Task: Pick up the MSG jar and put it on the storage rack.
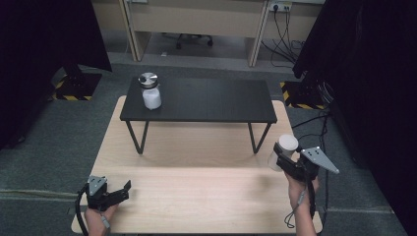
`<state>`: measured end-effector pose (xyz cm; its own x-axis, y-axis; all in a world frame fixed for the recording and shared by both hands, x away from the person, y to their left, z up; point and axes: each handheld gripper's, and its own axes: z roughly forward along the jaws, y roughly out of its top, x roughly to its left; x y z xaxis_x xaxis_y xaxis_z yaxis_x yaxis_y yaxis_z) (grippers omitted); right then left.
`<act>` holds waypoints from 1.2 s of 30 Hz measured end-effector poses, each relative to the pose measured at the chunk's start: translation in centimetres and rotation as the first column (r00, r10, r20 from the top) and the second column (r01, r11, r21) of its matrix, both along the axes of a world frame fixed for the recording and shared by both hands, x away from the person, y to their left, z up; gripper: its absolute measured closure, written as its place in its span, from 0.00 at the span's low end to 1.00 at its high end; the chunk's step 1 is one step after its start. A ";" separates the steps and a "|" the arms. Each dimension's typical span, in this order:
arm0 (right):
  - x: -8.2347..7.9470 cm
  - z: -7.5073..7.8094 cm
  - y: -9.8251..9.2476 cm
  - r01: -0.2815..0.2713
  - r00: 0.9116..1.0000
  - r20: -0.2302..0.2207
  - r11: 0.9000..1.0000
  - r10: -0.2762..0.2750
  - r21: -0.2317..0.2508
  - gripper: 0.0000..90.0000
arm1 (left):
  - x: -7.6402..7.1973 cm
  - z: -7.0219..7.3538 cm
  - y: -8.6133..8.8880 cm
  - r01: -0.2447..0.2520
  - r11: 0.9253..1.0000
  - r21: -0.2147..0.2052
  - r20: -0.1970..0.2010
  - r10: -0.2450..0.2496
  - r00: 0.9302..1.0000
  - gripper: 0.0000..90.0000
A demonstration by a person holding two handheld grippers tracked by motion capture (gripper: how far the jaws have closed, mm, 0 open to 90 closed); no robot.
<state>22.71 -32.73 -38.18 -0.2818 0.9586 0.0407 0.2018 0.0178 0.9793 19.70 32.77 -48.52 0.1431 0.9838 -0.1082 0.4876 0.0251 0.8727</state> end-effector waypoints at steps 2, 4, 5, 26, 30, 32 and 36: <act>0.0 0.4 0.2 -0.005 1.000 0.003 1.000 0.005 0.003 0.37 | 0.0 0.0 0.0 -0.001 1.000 0.001 0.000 0.001 1.000 0.00; 0.0 1.2 0.5 -0.012 1.000 -0.003 1.000 0.012 0.006 0.37 | 0.0 0.0 -0.1 -0.001 1.000 0.009 0.001 0.001 1.000 0.00; 0.0 1.7 0.5 -0.015 1.000 -0.013 1.000 0.015 0.005 0.37 | 0.0 0.0 -0.2 0.000 1.000 0.013 0.001 0.000 1.000 0.00; 2.2 6.2 1.6 -0.078 0.997 -0.008 0.997 0.078 -0.004 0.37 | 0.3 0.1 -0.2 -0.005 1.000 0.008 -0.013 0.006 1.000 0.00; 2.9 7.1 1.9 -0.096 0.995 -0.001 0.995 0.096 -0.010 0.37 | 0.4 0.2 -0.2 -0.005 1.000 0.008 -0.018 0.006 1.000 0.00; 3.2 7.5 2.1 -0.103 0.995 0.002 0.995 0.103 -0.015 0.37 | 0.3 0.2 -0.2 -0.007 1.000 0.008 -0.017 0.007 1.000 0.00; 3.8 8.2 2.4 -0.120 0.993 0.006 0.993 0.120 -0.020 0.37 | 0.4 0.2 -0.3 -0.007 1.000 0.009 -0.020 0.008 1.000 0.00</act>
